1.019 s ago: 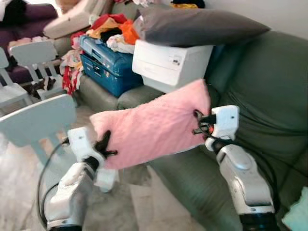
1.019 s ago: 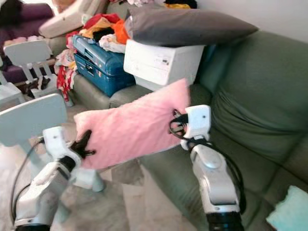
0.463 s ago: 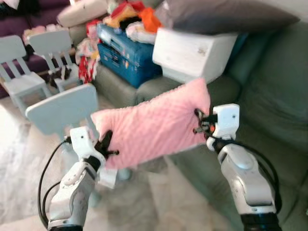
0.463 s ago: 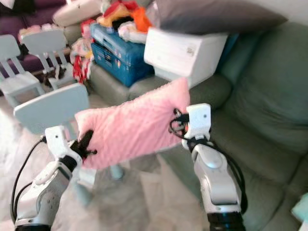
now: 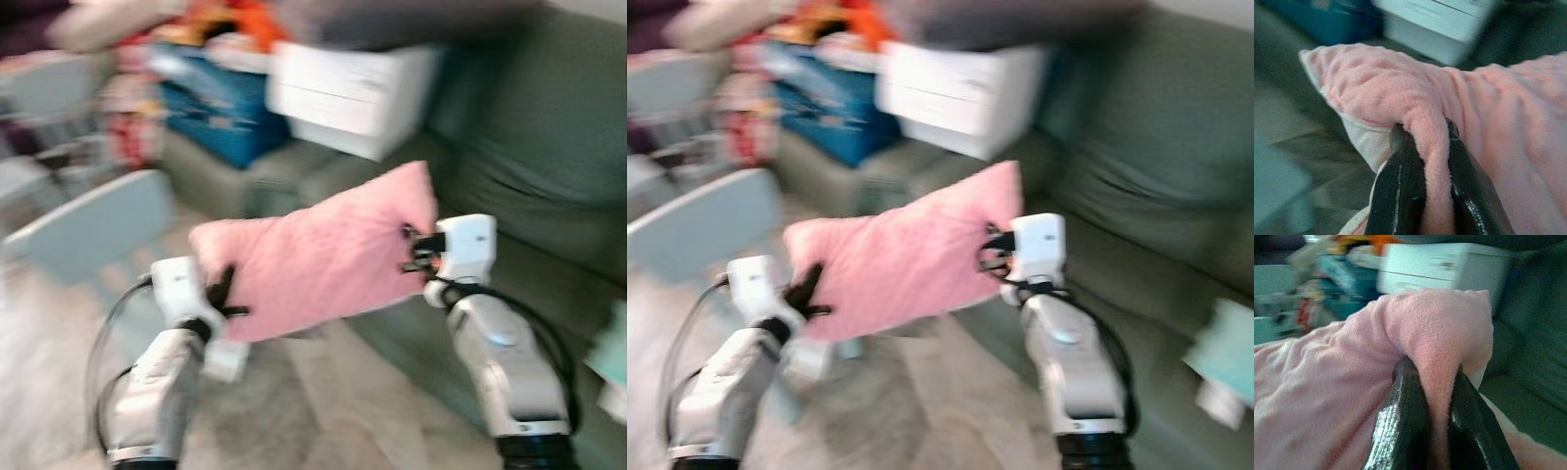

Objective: Move the pillow to the sofa

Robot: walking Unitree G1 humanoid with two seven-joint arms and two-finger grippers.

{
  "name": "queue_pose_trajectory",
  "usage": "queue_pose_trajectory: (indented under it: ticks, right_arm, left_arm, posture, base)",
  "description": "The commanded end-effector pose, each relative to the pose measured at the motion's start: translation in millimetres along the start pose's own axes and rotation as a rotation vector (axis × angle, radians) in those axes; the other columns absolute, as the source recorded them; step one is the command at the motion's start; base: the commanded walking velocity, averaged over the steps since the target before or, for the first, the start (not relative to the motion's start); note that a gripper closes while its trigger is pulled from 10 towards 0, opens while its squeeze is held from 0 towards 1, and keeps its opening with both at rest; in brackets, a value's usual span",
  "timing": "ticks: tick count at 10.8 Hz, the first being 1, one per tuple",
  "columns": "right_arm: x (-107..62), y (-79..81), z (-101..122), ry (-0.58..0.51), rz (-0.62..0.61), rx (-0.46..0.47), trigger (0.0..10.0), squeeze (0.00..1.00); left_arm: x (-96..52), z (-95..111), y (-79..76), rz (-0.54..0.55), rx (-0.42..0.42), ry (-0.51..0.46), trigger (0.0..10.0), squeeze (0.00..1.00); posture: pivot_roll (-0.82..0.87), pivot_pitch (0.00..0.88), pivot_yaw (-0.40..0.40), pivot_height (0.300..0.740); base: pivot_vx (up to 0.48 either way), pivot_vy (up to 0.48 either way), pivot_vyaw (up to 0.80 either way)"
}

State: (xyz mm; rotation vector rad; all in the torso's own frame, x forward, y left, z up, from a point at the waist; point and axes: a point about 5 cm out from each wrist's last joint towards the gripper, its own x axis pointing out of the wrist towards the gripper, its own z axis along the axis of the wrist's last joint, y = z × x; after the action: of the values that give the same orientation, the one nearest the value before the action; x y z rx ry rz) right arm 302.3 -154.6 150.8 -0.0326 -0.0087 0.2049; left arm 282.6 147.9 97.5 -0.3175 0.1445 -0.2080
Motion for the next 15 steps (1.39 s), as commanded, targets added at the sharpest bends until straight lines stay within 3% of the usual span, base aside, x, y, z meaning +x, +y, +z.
queue_pose_trajectory:
  ticks: [1,11,15]
  right_arm:
    - [0.9,1.5,9.5,-0.034,0.000,0.002,10.0,0.00]
    - [-1.3,-1.3,9.5,-0.019,-0.001,0.002,10.0,0.00]
    - [-3.1,-0.1,12.3,-0.042,0.011,-0.018,10.0,0.00]
  left_arm:
    - [0.6,8.6,1.8,0.010,0.018,-0.036,10.0,0.00]
    - [-0.4,2.5,2.3,-0.016,-0.031,-0.020,10.0,0.00]
    - [-1.5,-0.1,-0.1,-0.041,-0.031,-0.008,10.0,0.00]
  posture:
    - [-0.18,0.038,-0.012,0.740]
    - [-0.19,0.040,-0.020,0.740]
    - [-0.19,0.042,-0.019,0.740]
  base:
    - [0.000,0.000,-0.78]
    - [0.000,0.000,-0.78]
    - [0.332,0.000,-0.58]
